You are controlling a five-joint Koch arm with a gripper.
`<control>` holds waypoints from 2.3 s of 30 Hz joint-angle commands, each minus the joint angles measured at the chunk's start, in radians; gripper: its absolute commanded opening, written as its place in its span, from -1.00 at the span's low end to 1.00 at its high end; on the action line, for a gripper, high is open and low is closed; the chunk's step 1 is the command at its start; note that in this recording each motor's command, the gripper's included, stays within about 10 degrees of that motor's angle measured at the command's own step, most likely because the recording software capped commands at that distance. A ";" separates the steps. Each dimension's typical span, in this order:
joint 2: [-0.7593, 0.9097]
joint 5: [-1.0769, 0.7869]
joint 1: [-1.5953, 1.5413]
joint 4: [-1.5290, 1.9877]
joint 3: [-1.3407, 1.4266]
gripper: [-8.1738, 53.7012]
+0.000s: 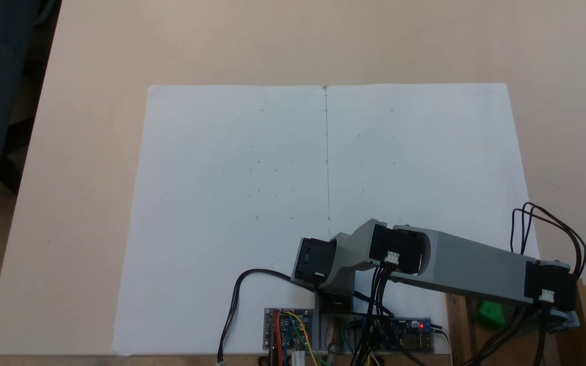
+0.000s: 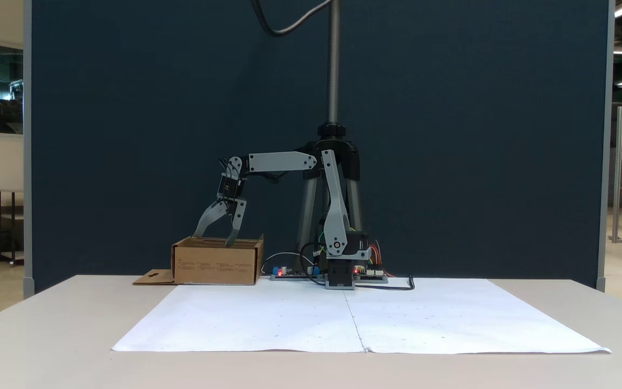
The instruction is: Grasp a green dice and put it in the bin.
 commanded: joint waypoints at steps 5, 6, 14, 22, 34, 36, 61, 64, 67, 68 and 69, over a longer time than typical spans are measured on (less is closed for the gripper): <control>0.032 0.057 -0.002 -0.156 -0.067 0.43; 0.031 0.115 -0.014 -0.166 -0.109 0.43; 0.155 0.276 -0.305 -0.167 -0.221 0.43; 0.244 0.356 -0.664 -0.167 -0.209 0.53; 0.485 0.371 -1.269 -0.317 0.190 0.69; 0.526 0.371 -1.353 -0.383 0.296 0.69; 0.974 0.368 -1.700 -1.222 1.127 0.66; 1.000 0.368 -1.701 -1.316 1.249 0.66; 1.009 0.368 -1.701 -1.405 1.338 0.67; 1.012 0.368 -1.701 -1.439 1.362 0.67; 1.011 0.368 -1.701 -1.466 1.384 0.67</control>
